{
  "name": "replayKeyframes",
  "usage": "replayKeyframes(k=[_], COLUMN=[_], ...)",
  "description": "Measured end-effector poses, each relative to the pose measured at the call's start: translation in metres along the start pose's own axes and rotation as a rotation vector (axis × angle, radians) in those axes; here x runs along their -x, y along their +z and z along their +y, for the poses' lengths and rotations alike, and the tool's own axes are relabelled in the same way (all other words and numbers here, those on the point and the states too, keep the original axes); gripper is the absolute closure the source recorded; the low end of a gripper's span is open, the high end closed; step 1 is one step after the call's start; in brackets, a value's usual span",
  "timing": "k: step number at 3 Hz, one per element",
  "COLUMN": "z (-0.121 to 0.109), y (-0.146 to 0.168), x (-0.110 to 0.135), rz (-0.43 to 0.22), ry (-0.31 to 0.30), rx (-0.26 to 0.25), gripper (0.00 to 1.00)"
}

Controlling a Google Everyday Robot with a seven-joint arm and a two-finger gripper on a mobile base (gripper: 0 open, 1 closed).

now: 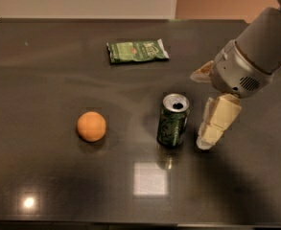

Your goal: Move green can near green jalapeno chip bag

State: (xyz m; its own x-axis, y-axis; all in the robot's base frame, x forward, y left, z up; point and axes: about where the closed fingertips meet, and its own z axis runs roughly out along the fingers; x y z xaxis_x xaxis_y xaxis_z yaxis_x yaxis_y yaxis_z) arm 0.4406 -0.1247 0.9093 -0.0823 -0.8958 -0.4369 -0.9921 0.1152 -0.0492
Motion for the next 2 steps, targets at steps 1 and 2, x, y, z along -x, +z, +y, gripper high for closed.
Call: replayKeyframes(k=[1,2], z=[0.010,0.012], y=[0.015,0.024], x=[0.017,0.029], rz=[-0.074,-0.120], ry=[-0.034,-0.055], rx=[0.030,0.033], gripper=[0.00,0.00])
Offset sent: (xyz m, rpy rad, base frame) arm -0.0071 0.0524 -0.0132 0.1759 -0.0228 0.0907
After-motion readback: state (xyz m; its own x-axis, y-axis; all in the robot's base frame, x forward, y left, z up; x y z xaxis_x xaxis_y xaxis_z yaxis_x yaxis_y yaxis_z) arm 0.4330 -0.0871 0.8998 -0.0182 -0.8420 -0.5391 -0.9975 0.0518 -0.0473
